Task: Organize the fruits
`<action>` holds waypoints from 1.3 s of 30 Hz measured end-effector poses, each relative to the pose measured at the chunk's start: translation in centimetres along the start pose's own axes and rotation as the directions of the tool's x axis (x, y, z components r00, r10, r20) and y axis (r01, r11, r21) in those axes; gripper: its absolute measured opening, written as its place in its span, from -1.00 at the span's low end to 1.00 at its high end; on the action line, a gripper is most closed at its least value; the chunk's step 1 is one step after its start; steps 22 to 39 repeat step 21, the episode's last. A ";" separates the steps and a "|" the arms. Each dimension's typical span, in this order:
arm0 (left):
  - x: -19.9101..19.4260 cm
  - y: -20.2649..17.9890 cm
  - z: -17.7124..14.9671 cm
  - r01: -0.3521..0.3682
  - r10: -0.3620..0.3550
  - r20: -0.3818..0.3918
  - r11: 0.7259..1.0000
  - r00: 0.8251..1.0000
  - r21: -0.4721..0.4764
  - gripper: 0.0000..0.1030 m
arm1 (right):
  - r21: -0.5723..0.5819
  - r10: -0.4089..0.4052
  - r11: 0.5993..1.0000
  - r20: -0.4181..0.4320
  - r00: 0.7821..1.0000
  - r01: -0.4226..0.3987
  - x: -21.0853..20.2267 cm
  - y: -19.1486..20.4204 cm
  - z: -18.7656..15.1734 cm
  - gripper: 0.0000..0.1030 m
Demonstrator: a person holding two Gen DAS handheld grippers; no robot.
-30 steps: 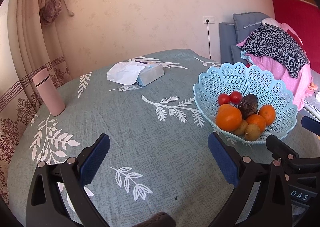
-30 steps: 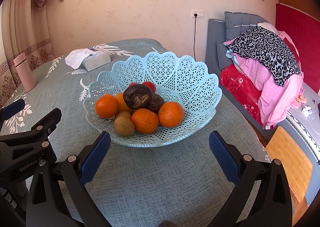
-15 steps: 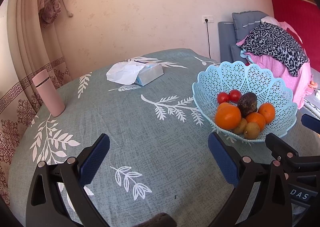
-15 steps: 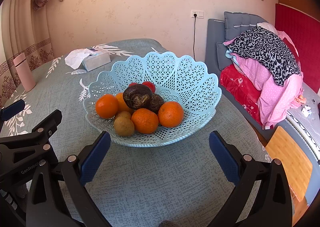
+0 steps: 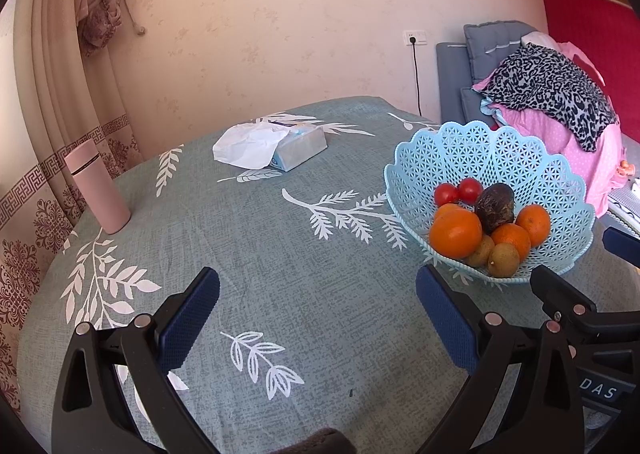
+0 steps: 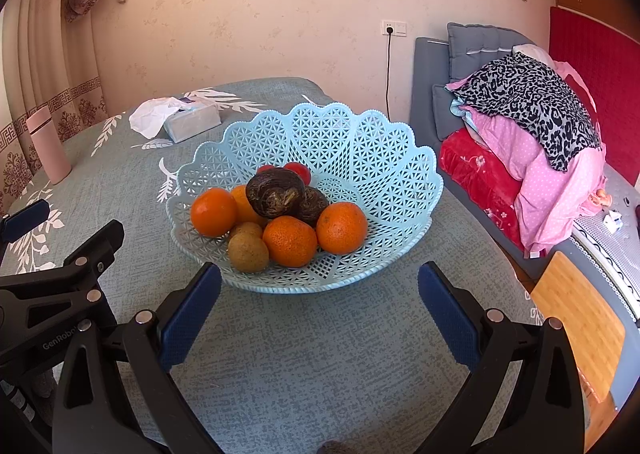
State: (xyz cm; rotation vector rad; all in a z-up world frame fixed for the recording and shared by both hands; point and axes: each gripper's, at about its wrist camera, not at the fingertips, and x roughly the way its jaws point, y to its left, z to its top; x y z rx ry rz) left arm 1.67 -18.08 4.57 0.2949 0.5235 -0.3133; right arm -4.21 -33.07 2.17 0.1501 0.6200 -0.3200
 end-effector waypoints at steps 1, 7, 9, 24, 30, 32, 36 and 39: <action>0.0 0.0 0.0 -0.001 0.001 0.000 1.000 1.000 0.000 0.90 | 0.000 0.000 1.000 0.000 1.000 0.000 0.0 0.0 0.0 0.94; 0.2 0.5 -0.5 -0.003 0.003 -0.020 1.000 1.000 -0.010 0.90 | -0.011 -0.002 1.000 -0.007 1.000 0.002 -0.1 0.3 -0.2 0.94; 0.1 0.8 -0.7 -0.004 0.003 -0.031 1.000 1.000 -0.020 0.90 | -0.019 0.001 1.000 -0.005 1.000 -0.001 -0.3 0.5 -0.3 0.94; -0.5 4.1 -3.0 -0.035 0.024 -0.131 0.996 0.991 -0.084 0.90 | -0.048 0.065 0.997 -0.046 0.997 -0.067 -1.4 3.2 -1.3 0.94; -0.5 4.1 -3.0 -0.035 0.024 -0.131 0.996 0.991 -0.084 0.90 | -0.048 0.065 0.997 -0.046 0.997 -0.067 -1.4 3.2 -1.3 0.94; -0.5 4.1 -3.0 -0.035 0.024 -0.131 0.996 0.991 -0.084 0.90 | -0.048 0.065 0.997 -0.046 0.997 -0.067 -1.4 3.2 -1.3 0.94; -0.5 4.1 -3.0 -0.035 0.024 -0.131 0.996 0.991 -0.084 0.90 | -0.048 0.065 0.997 -0.046 0.997 -0.067 -1.4 3.2 -1.3 0.94; -0.5 4.1 -3.0 -0.035 0.024 -0.131 0.996 0.991 -0.084 0.90 | -0.048 0.065 0.997 -0.046 0.997 -0.067 -1.4 3.2 -1.3 0.94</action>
